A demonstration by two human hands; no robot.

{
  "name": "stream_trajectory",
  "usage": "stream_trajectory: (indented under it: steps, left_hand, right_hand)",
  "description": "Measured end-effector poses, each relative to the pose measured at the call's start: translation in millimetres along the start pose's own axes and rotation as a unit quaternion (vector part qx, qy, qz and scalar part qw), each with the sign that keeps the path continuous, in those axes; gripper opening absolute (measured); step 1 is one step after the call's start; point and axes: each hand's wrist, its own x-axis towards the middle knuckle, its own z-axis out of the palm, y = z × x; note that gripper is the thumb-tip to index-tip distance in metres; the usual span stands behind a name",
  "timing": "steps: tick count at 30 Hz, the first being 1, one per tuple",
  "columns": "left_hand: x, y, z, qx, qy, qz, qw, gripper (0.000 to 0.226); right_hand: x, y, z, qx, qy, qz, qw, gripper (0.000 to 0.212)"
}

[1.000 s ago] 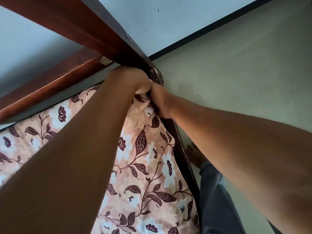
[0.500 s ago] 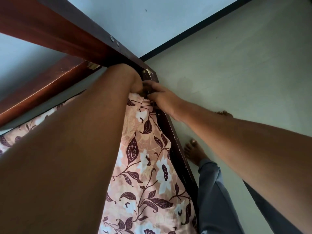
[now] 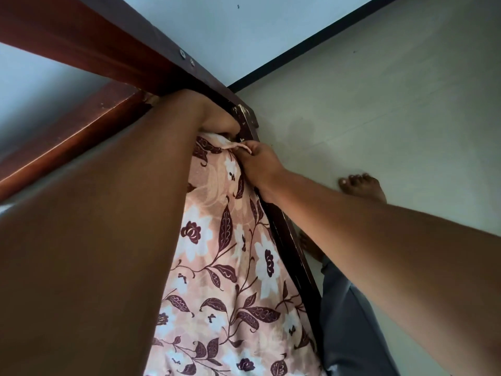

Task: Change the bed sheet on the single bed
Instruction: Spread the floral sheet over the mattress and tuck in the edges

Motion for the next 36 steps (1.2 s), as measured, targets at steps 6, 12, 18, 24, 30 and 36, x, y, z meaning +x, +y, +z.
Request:
stream_trajectory:
  steps: [6,12,18,24,30,36]
  left_hand:
    - [-14.1,-1.5,-3.1,-0.04,-0.062,0.018,0.997,0.034]
    - [-1.6,-11.8,-9.8,0.125,0.02,0.026,0.992,0.047]
    - [6.5,-9.2,-8.2,0.158,0.052,0.034,0.986,0.042]
    - [0.1,-4.7,-4.2,0.162,0.118,0.071,0.977,0.049]
    - [-57.9,-4.2,23.3,0.197,0.327,0.04,0.923,0.041]
    - [-50.6,10.1,59.9,0.251,0.282,-0.123,0.918,0.048]
  right_hand:
    - [12.1,-5.1,9.5,-0.043,-0.007,0.012,0.999,0.029]
    - [16.5,-6.7,5.1,0.053,-0.139,0.131,0.98,0.034]
    - [19.8,-6.8,3.4,0.062,-0.152,0.212,0.963,0.039]
    - [23.5,-9.9,5.1,0.024,-0.141,0.246,0.959,0.034]
    - [23.4,-10.5,3.7,0.025,-0.166,0.273,0.947,0.025]
    - [23.9,-7.2,4.6,0.005,-0.178,0.28,0.943,0.027]
